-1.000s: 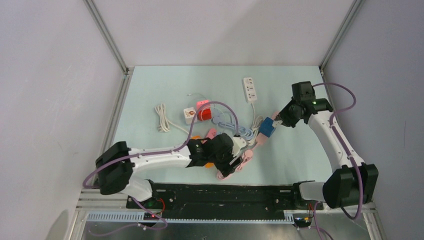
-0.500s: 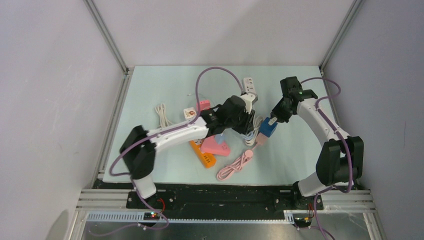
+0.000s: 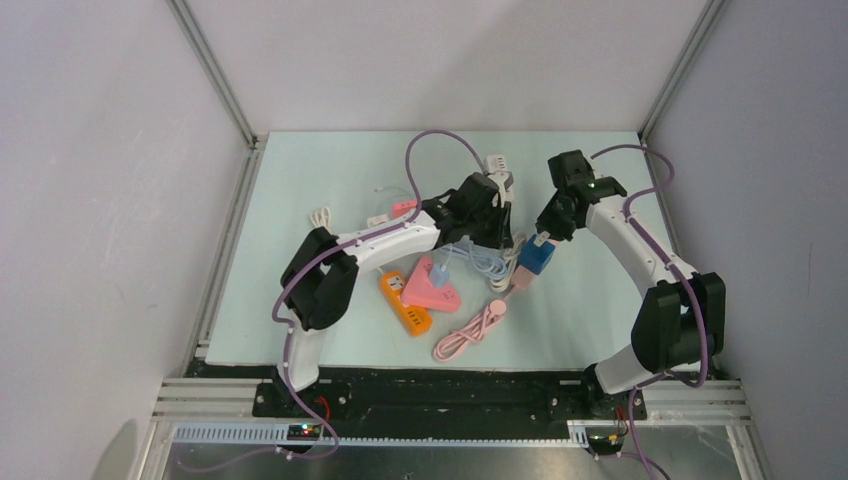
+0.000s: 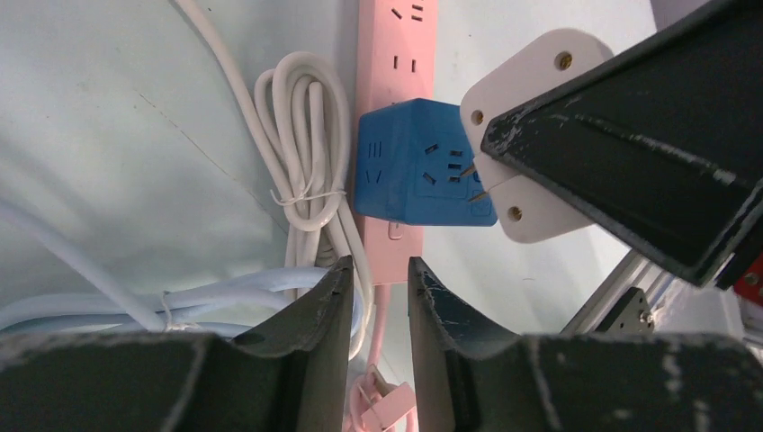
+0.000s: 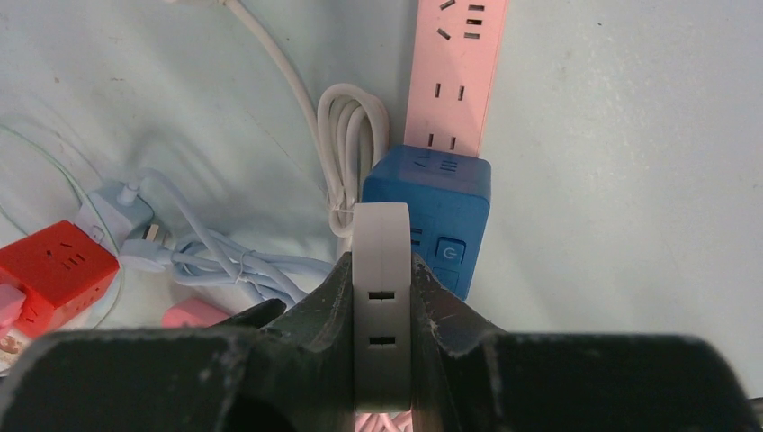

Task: Insert the plug
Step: Adjust the plug.

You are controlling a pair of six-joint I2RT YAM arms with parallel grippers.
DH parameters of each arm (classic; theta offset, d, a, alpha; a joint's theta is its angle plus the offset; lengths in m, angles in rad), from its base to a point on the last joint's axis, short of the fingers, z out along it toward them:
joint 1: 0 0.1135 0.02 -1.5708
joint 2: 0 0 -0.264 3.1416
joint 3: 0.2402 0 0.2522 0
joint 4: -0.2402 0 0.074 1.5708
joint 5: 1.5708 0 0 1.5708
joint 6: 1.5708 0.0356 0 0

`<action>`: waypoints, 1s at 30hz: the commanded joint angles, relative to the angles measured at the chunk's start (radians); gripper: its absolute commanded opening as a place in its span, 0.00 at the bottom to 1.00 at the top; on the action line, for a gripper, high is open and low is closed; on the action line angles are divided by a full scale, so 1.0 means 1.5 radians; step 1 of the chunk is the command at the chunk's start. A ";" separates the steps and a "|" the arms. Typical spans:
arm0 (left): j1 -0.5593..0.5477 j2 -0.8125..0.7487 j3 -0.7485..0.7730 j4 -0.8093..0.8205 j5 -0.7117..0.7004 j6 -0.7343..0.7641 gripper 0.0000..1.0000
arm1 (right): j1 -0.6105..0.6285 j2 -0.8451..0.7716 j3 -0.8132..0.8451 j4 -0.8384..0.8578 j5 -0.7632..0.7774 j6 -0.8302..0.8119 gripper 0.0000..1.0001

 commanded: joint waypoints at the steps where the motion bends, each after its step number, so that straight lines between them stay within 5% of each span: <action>1: 0.009 0.010 0.027 0.017 0.012 -0.037 0.33 | 0.014 0.000 0.022 0.021 0.047 -0.020 0.00; 30: 0.025 0.058 0.072 0.018 0.073 -0.069 0.39 | 0.016 0.018 -0.019 0.049 0.060 -0.013 0.00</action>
